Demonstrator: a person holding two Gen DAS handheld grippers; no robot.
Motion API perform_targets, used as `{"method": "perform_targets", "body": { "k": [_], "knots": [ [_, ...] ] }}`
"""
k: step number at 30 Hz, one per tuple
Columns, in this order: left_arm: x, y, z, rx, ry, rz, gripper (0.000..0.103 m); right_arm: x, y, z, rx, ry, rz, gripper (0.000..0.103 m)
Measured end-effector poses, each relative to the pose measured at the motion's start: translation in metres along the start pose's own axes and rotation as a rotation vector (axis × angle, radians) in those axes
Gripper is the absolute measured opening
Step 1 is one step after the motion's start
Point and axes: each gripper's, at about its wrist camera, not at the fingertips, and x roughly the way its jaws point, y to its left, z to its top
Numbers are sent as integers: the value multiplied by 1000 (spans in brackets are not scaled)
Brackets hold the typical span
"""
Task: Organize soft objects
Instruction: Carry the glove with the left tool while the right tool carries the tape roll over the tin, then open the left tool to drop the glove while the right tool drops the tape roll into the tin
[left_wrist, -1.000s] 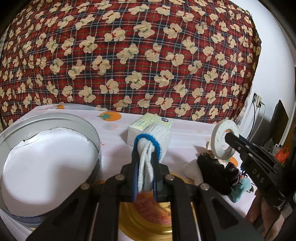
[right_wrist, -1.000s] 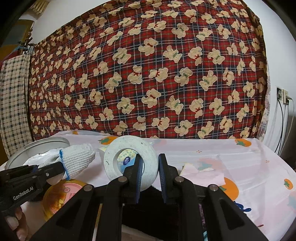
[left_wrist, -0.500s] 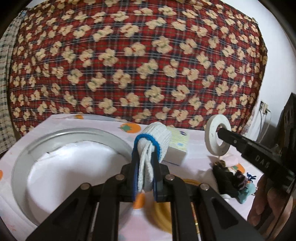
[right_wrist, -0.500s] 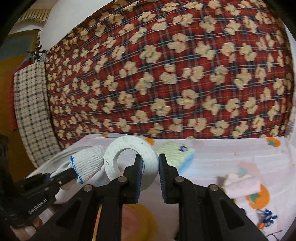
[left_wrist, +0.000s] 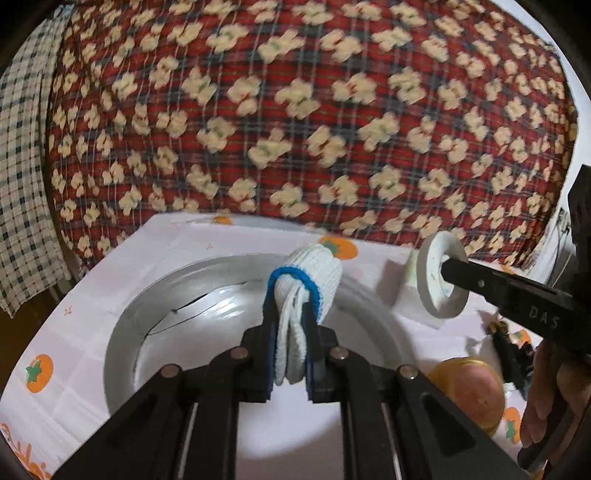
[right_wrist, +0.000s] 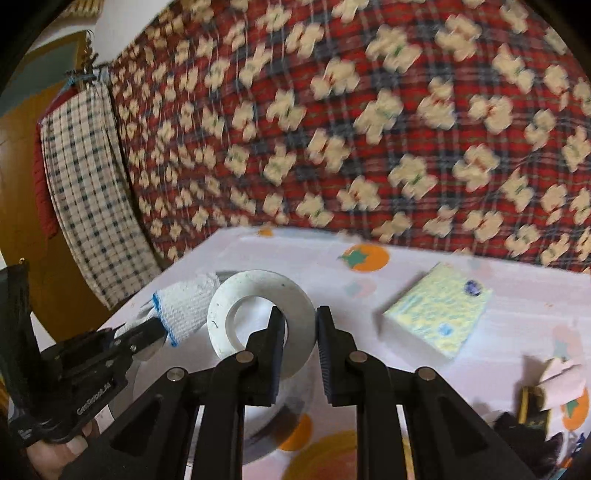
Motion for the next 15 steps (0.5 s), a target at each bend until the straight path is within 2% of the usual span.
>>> {"method": "perform_targets", "body": {
  "k": [6,15],
  "knots": [
    [23,29,5,-22,89,37,10,39,14,0,-13,119,-15,19],
    [35,41,1,-9,135,67,10,65,27,-1,-61,192,-47,19]
  ]
}}
